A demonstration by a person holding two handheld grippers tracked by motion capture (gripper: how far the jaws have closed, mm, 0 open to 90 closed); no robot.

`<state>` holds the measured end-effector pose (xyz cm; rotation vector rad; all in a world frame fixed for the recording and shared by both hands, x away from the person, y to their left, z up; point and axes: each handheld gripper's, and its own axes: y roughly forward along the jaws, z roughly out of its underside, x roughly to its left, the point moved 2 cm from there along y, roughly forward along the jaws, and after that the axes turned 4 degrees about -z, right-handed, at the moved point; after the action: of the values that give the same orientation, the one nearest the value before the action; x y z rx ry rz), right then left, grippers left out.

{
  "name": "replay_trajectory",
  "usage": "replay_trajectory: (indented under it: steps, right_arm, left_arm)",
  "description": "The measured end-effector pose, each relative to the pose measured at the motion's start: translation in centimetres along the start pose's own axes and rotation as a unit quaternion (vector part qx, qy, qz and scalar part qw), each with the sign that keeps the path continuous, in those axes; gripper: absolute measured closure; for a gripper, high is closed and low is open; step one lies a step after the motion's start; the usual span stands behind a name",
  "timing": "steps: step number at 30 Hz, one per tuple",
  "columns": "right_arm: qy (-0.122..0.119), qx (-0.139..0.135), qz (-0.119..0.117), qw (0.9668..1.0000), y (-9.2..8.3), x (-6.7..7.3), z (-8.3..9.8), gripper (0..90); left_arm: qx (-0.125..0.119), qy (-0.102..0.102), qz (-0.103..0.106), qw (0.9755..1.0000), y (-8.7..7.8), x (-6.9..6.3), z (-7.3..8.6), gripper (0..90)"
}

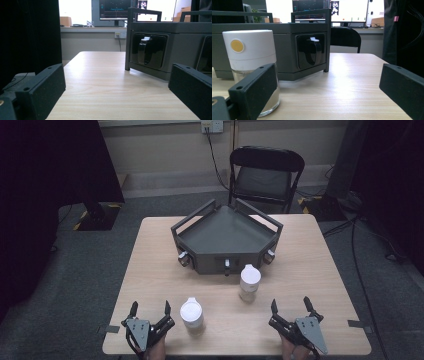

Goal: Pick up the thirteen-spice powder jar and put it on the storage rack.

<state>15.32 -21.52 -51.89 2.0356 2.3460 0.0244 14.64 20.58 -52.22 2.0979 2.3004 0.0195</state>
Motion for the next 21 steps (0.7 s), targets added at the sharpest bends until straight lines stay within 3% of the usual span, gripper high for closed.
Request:
replay_trajectory:
  steps: [21]
  right_arm:
    - [0.001,0.000,-0.001,1.0000,0.00,-0.04,-0.02,0.0]
  left_arm:
    - [0.001,-0.002,-0.003,1.0000,0.14,-0.08,-0.04,1.0]
